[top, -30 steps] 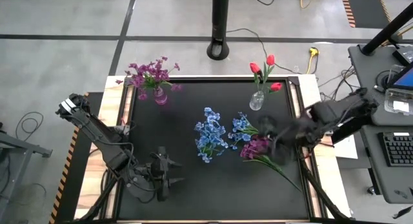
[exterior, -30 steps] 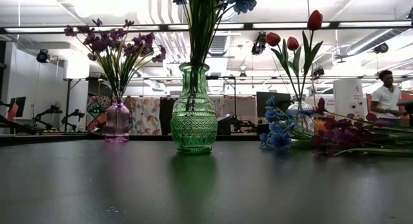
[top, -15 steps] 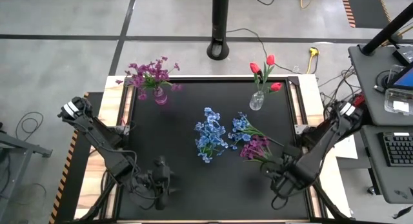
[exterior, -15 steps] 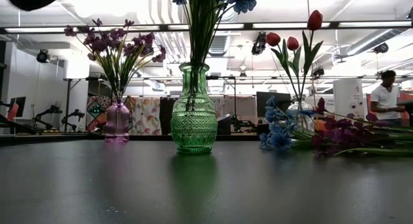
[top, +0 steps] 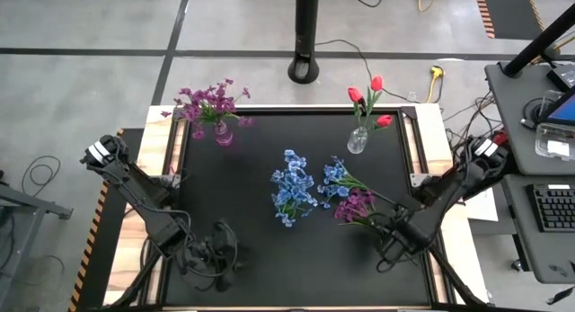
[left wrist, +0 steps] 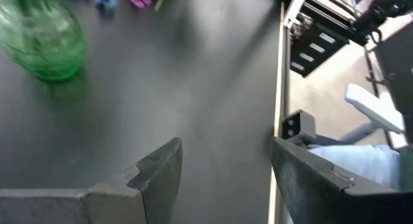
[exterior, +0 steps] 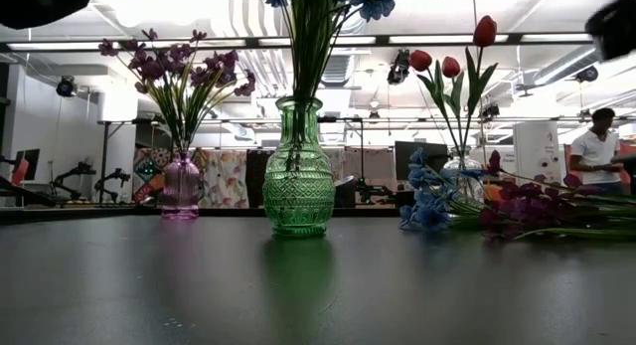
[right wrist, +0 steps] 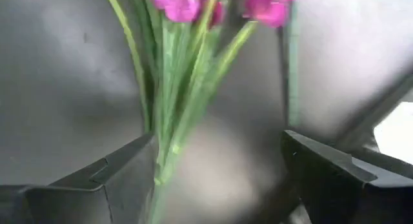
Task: Sort flowers into vase by color
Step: Put the purple flower into the purple crystal vase
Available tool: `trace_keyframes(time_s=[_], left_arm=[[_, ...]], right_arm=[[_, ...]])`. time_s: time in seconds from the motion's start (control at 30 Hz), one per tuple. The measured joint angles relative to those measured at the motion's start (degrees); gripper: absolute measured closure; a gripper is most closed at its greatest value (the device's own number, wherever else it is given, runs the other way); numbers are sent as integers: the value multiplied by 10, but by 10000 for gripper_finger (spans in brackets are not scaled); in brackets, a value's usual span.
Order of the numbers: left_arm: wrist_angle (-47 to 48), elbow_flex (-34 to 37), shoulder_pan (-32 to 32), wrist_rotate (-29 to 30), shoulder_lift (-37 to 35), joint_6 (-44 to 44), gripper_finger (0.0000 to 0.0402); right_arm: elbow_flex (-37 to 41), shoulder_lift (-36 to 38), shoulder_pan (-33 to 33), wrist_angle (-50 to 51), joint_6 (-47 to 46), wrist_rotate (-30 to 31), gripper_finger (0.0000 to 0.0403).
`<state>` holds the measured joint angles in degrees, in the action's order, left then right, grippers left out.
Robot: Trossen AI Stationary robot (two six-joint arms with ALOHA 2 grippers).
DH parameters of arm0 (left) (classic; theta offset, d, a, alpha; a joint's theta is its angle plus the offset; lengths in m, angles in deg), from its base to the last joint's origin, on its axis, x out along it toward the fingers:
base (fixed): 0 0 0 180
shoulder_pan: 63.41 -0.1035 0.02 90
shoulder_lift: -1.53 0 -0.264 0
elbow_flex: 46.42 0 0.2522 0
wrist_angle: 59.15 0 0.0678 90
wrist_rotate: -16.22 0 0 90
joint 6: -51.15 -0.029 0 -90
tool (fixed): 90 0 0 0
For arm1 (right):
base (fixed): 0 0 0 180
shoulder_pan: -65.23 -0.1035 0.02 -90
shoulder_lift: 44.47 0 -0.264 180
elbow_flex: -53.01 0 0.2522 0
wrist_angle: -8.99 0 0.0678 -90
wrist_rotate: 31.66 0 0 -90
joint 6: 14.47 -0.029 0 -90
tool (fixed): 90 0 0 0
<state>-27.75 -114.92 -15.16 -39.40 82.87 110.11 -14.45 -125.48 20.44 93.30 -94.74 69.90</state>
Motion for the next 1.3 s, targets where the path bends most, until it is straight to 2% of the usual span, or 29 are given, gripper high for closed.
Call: trace_keyframes(time_s=[0.1, 0.23, 0.47, 0.57, 0.77, 0.83, 1.1, 1.23, 1.3], left_arm=[[4, 0, 0, 30, 0, -17, 183], [4, 0, 0, 102, 0, -41, 183], [4, 0, -1, 183, 0, -55, 183], [4, 0, -1, 199, 0, -55, 183], [-11, 0, -2, 221, -1, -59, 183], [-11, 0, -3, 221, -2, -60, 183], [-17, 0, -3, 223, -6, -92, 183], [-25, 0, -3, 223, 1, -93, 183], [-33, 0, -1, 222, 7, -92, 183]], right_arm=[[44, 7, 11, -88, 6, -2, 103], [89, 1, 16, -185, 24, -35, 123], [103, -25, 17, -210, 12, -38, 163], [102, -34, 17, -218, -4, -35, 209], [101, -42, 17, -230, -17, -26, 343], [101, -38, 17, -232, -23, -24, 377], [82, 25, 16, -185, -22, -54, 380], [45, 87, 7, -142, 3, -52, 382], [21, 121, -2, -142, 14, -27, 382]])
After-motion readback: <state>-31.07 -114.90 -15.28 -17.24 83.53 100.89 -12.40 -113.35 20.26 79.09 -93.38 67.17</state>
